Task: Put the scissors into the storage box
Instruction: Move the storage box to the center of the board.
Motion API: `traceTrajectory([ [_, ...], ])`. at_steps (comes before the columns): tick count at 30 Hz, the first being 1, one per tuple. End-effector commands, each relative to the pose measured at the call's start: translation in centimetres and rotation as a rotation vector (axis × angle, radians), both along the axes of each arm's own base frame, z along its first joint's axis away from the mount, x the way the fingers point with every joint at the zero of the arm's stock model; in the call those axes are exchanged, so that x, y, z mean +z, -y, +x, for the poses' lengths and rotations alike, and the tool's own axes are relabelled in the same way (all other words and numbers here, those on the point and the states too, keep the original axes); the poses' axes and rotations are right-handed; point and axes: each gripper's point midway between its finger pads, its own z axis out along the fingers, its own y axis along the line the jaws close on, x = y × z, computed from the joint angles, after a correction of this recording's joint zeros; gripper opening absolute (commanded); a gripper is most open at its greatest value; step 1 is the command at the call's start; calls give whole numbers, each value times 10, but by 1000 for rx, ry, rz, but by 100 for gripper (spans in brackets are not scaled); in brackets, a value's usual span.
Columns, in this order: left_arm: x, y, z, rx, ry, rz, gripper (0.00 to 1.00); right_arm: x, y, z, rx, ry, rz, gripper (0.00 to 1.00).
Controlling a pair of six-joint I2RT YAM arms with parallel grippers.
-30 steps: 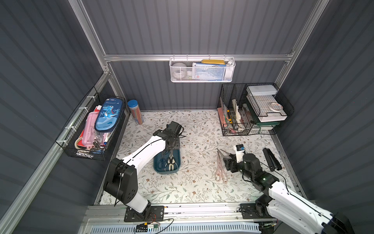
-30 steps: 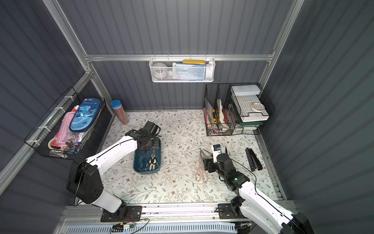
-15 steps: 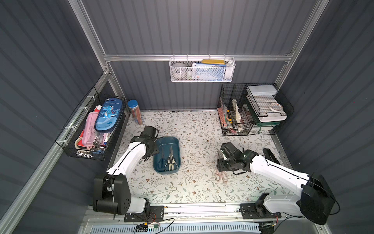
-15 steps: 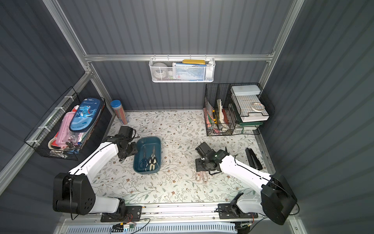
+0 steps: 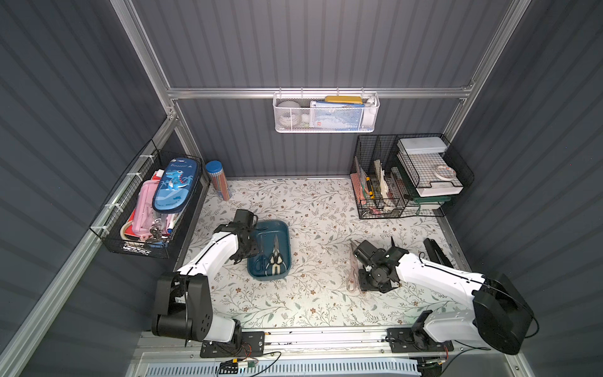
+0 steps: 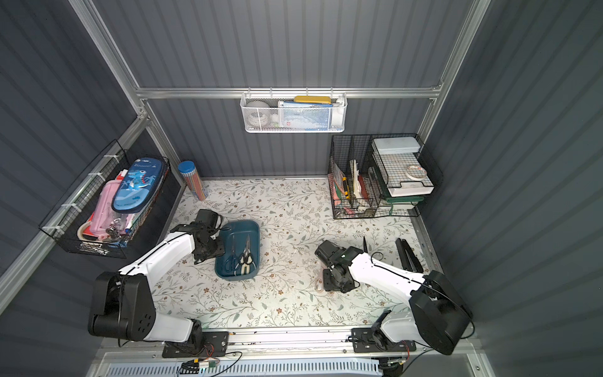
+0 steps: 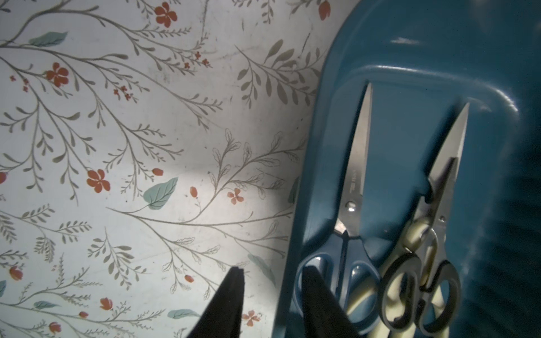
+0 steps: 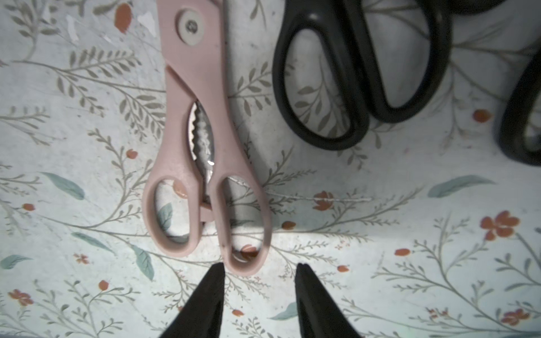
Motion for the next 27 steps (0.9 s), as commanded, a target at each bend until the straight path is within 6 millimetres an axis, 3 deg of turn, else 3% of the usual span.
traceTrajectory([
  [1, -11, 4, 3, -49, -12, -8, 34, -9, 9, 3, -10, 3, -65, 41],
  [7, -19, 6, 7, -65, -24, -7, 19, -20, 11, 4, -2, -22, -82, 37],
  [14, -25, 18, 15, -116, -23, -49, 8, -32, 8, 5, 49, -47, -91, 27],
  [16, -24, 25, 18, -124, -17, -76, 1, -37, 8, 3, 55, -66, -97, 24],
  [22, -11, 61, 21, -161, 35, -120, 0, -42, 2, 5, 99, -74, -87, 13],
  [25, -8, 82, 21, -179, 47, -108, 0, -43, -3, 7, 112, -74, -65, 0],
  [27, -11, 96, 19, -166, 28, -176, 0, -40, -5, 10, 123, -76, -69, 0],
])
